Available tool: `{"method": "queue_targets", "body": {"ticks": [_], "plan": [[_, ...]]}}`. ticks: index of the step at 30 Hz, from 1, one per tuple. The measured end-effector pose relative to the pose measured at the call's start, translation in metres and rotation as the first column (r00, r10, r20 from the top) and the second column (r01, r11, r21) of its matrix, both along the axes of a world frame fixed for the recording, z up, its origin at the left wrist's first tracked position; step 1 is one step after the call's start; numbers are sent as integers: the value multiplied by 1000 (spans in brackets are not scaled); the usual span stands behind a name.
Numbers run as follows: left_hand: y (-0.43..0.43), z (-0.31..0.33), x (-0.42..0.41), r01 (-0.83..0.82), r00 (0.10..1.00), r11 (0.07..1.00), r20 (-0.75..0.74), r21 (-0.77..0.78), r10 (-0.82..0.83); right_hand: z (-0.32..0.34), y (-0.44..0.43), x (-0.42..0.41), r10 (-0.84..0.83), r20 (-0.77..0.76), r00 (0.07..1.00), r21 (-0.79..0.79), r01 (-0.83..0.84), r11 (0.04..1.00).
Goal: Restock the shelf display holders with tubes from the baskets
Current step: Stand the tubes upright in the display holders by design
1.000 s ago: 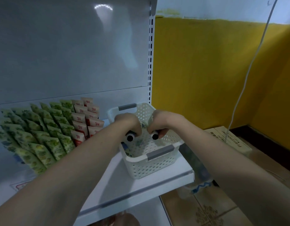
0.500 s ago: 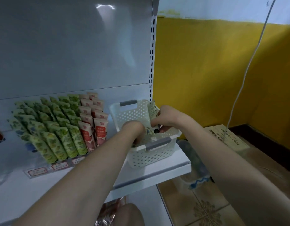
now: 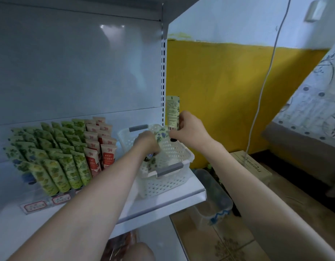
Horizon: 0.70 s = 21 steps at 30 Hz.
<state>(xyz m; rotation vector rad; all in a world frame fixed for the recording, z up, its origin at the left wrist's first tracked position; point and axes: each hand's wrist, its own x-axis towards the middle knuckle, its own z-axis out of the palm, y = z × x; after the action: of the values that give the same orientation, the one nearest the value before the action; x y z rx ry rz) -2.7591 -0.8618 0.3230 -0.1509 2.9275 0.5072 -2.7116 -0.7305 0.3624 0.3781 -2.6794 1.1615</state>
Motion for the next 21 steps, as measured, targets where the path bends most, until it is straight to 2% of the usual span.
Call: {"method": "queue_targets", "body": {"ticks": [2, 4, 7, 10, 13, 17, 21], "plan": [[-3, 16, 6, -58, 989, 972, -119, 226, 87, 7, -3, 11, 10, -69, 998, -68, -15, 998], [-11, 30, 18, -74, 953, 920, -244, 386, 179, 14, -8, 23, 37, -122, 992, -146, -55, 988], [-33, 51, 52, -44, 874, 837, -386, 545, 297, 20, -21, 45, 87, -154, 984, -275, -127, 953], [-65, 59, 99, 53, 802, 752, -477, 656, 360, 23, -39, 67, 139, -109, 984, -410, -172, 896], [-100, 50, 152, 103, 762, 643, -475, 759, 439, 17, -57, 85, 223, -45, 974, -482, -217, 849], [-146, 22, 204, 60, 784, 474, -335, 879, 523, 7, -83, 103, 312, 26, 950, -526, -253, 812], [-181, 6, 239, 4, 783, 409, -257, 913, 566, -2, -120, 116, 337, 33, 941, -552, -264, 791]]}}
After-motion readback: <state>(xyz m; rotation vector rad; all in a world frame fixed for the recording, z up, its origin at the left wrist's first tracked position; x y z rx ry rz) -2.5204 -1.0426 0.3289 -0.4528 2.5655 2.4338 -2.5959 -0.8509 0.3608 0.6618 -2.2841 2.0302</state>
